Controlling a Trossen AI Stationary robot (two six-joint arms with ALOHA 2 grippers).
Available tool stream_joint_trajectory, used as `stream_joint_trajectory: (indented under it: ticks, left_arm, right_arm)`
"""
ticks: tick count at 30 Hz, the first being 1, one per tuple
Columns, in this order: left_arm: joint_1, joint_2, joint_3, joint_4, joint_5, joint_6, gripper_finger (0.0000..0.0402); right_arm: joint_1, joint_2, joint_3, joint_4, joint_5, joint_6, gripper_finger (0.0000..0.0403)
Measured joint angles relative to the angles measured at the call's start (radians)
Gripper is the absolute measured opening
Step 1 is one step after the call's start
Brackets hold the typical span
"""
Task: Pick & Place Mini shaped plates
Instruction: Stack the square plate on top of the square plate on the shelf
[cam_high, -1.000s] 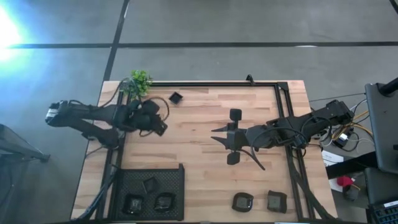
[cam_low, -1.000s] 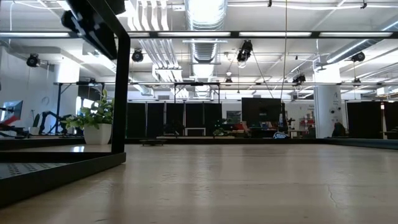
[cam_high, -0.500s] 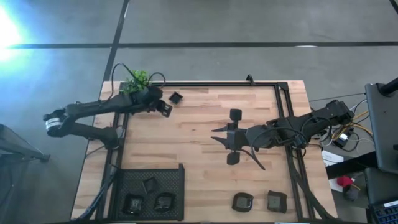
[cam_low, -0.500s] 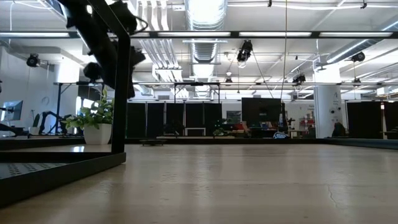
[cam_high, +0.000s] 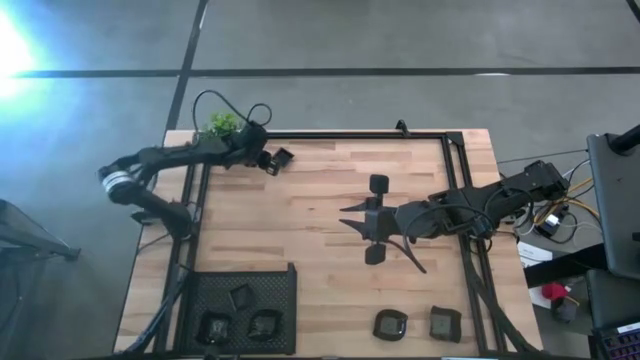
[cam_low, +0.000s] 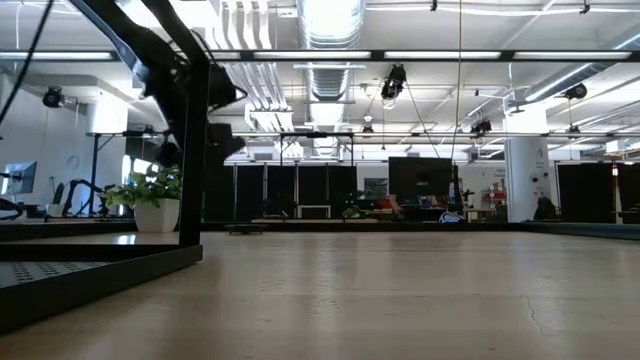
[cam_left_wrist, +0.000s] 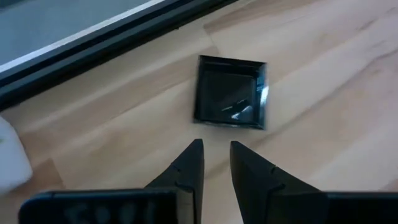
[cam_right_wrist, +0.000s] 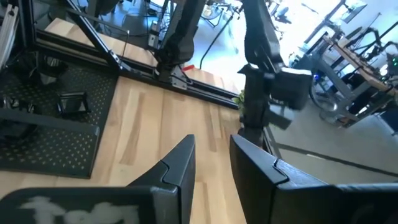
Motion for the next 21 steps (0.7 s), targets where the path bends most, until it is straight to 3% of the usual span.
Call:
stream_joint_trajectory:
  ticks: [10, 21]
  left_arm:
    - [0.049, 0.217, 0.136, -0.001, 0.046, 0.084, 0.0071]
    - [0.079, 0.310, 0.201, -0.001, 0.045, 0.091, 0.0071]
  right_arm:
    - [-0.001, 0.000, 0.000, 0.001, 0.002, -0.035, 0.0095]
    - [-0.001, 0.000, 0.000, 0.001, 0.002, -0.043, 0.0095]
